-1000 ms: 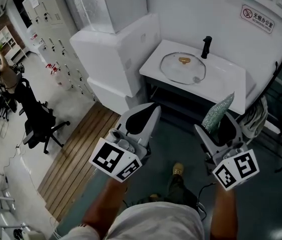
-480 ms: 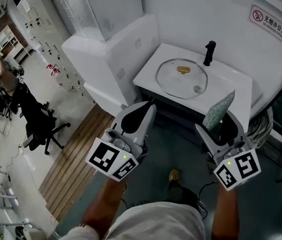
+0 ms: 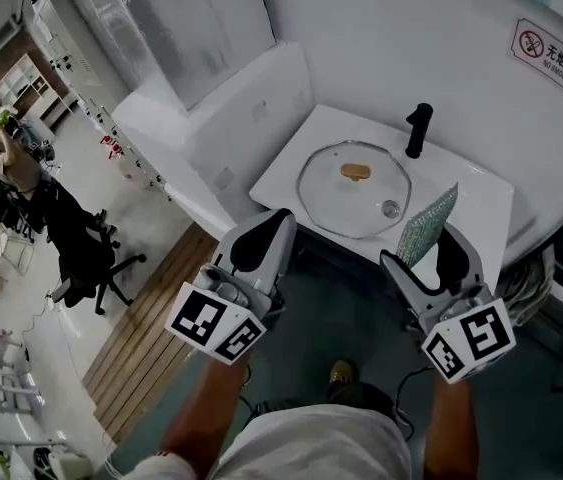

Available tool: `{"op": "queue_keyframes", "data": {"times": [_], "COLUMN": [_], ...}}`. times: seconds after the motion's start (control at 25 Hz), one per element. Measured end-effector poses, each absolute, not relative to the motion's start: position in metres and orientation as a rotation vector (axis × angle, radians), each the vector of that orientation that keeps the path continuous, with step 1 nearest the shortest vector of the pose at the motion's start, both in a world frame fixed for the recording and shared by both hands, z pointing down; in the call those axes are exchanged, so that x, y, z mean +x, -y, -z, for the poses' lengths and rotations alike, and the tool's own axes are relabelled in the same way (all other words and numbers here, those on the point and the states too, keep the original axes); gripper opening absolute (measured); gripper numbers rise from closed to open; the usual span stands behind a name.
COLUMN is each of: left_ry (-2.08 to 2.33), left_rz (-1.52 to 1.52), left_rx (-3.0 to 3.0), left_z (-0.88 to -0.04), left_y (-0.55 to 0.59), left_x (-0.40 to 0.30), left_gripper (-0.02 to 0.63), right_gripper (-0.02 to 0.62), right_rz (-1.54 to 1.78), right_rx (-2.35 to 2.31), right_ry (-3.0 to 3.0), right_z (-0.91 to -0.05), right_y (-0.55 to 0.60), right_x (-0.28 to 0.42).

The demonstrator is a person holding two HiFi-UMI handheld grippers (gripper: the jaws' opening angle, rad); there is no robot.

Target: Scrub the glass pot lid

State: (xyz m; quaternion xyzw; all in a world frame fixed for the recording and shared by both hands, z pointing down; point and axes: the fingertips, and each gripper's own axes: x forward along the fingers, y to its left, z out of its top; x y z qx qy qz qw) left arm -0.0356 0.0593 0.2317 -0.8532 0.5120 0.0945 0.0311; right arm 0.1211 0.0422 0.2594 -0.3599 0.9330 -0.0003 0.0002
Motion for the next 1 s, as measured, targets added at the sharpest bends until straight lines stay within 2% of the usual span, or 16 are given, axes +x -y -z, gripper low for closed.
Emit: {"op": "queue_keyframes", "data": {"times": [0.48,1.0], "left_ry": [-1.662,-1.657], "left_rz": [-0.217,-0.191], "left_rx": [-2.601,-2.64], "left_z": [-0.243,-0.261], "left_y": [0.002,0.064], "left_x": [-0.023,-0.043], "left_gripper": [0.015,0.015], "right_gripper": [0.348,0.348], "right_rz": [0.023,0.031], "right_rx": [-1.052,-1.072], "right_ry": [-2.981,-3.018], "right_z": [-0.266,-0.278], "right_y": [0.026,0.079], "right_x": [0.132,0.106]}}
